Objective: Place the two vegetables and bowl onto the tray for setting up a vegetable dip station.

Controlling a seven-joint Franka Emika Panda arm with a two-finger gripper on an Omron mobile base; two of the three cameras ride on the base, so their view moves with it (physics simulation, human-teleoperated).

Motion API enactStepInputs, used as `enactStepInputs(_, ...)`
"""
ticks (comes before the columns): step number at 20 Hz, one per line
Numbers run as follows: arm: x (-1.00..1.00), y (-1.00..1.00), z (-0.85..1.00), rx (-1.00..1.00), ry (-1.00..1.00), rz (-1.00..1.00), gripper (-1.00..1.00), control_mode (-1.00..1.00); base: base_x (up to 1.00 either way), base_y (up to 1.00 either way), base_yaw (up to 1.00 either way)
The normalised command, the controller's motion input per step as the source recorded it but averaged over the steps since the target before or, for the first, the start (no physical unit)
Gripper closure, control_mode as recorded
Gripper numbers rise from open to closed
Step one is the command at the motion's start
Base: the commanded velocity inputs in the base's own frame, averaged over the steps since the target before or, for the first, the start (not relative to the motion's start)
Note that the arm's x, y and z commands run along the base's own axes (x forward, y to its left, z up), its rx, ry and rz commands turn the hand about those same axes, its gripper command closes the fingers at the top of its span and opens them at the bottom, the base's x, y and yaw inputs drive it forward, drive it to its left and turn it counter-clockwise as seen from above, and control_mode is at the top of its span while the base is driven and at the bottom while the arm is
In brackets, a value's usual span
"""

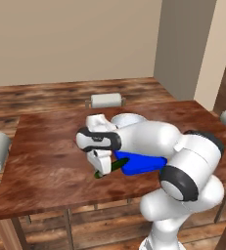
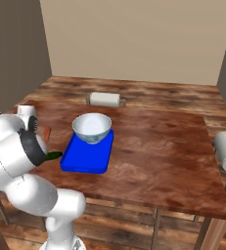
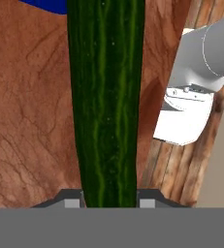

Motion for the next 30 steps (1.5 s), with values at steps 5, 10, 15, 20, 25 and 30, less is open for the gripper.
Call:
enactStepInputs(5,-0.23,-0.25,0.14,0.0,-0.07,0.0,1.0,-1.0,0.0,0.0,0.0)
enactStepInputs(10,-0.15,-0.31,0.14,0.0,-0.09,0.0,1.0,-1.0,0.0,0.0,0.0)
enactStepInputs(15,-0.06,-0.32,0.14,0.0,-0.05,0.0,1.0,-1.0,0.0,0.0,0.0)
enactStepInputs(20,0.0,-0.29,0.12,0.01,-0.06,0.0,1.0,-1.0,0.0,0.0,0.0)
enactStepInputs(25,0.0,-0.31,0.14,0.02,-0.08,0.0,1.0,-1.0,0.0,0.0,0.0)
enactStepInputs(30,0.06,-0.29,0.09,0.02,-0.04,0.0,1.0,-1.0,0.0,0.0,0.0)
